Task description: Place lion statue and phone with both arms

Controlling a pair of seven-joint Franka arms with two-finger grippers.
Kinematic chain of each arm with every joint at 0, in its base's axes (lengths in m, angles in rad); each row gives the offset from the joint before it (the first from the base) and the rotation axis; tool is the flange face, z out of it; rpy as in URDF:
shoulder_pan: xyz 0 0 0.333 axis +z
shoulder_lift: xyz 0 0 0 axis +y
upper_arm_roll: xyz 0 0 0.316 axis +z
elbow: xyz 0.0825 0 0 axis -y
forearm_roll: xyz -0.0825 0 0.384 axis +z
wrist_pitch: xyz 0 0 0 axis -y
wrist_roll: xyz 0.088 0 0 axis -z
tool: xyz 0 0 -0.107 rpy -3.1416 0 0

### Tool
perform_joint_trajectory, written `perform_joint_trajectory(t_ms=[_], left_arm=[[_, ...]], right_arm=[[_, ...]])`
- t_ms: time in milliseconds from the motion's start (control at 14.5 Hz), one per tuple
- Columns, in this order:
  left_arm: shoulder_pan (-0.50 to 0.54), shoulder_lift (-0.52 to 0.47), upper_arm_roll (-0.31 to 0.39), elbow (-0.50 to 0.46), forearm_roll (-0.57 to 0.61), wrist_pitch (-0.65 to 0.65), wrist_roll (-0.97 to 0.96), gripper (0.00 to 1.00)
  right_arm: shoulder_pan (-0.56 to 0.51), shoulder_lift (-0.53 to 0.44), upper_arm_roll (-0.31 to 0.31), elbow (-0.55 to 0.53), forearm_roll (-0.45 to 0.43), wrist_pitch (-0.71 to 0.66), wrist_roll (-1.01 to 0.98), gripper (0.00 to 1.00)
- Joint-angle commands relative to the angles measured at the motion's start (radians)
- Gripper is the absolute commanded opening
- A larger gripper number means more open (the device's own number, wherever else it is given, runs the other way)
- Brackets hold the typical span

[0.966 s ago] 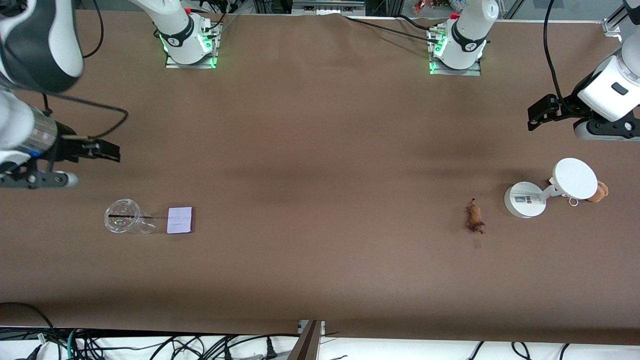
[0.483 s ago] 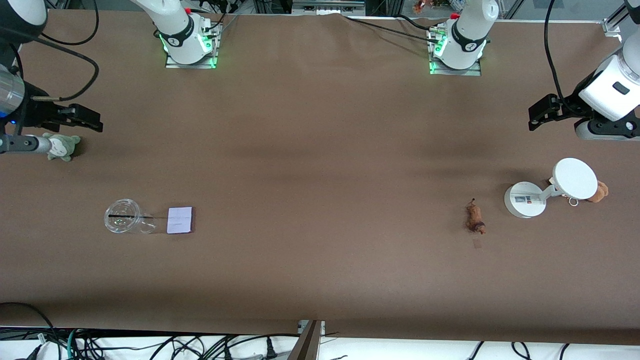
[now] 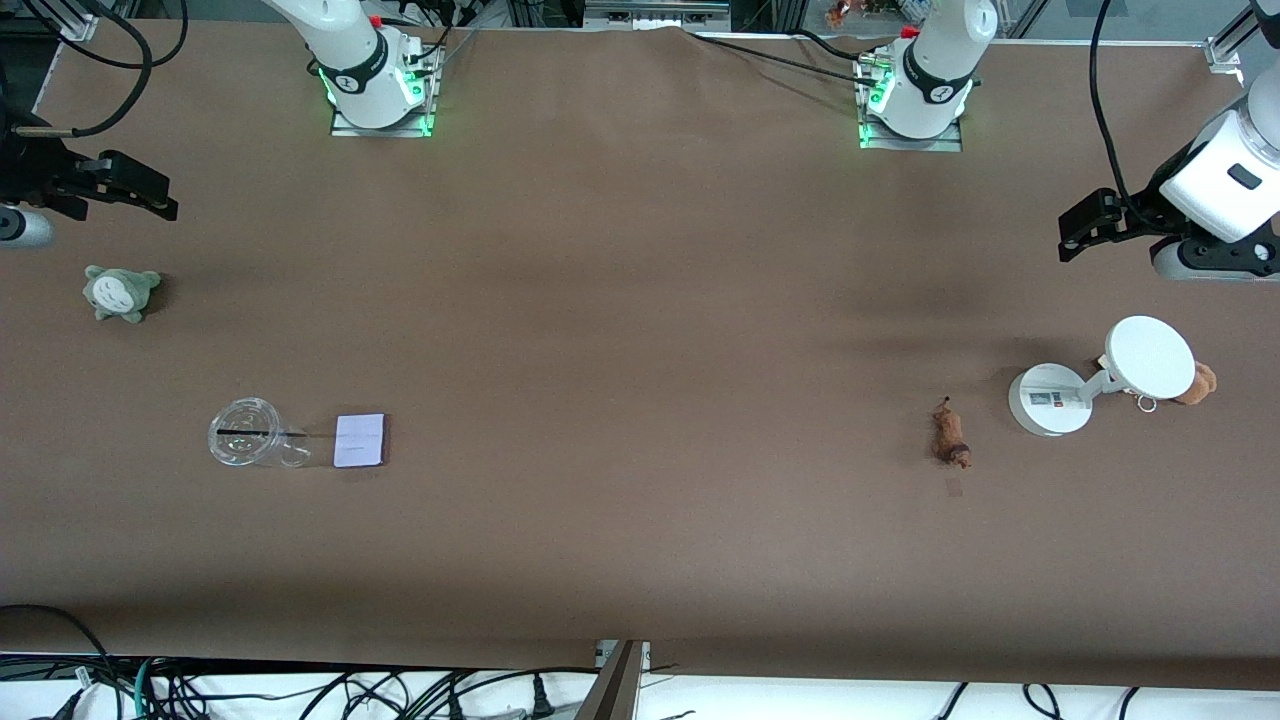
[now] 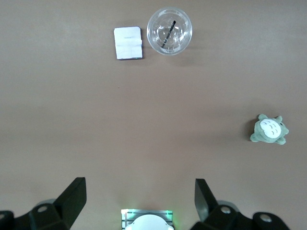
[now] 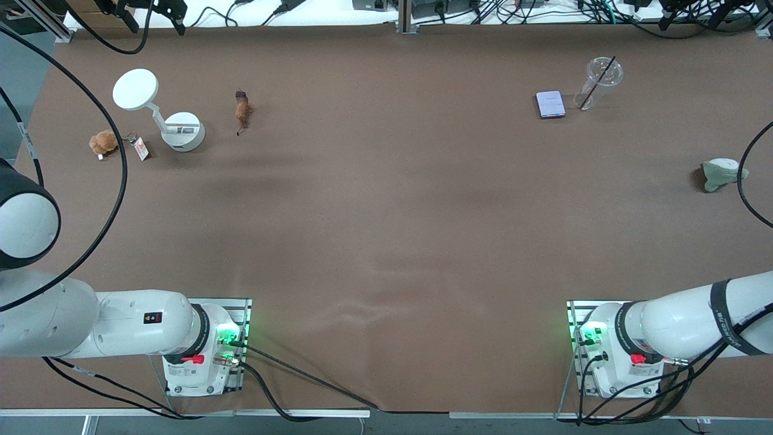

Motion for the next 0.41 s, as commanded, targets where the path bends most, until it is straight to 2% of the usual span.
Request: perform_joint_trajectory(t_ms=[0,345], left_arm=[[0.004,-0.001,-0.01,0.007,0.016,-0.004,0.015,1.0],[0.006,-0.003,-0.001,0.01,0.016,-0.004,0.021,1.0]], right_arm=[[-0.019,0.02,0.016,0.021,-0.011,-0.016,-0.018,1.0],[-0.019,0.027,0.016,0.026,-0.01,-0.011,-0.015,1.0]])
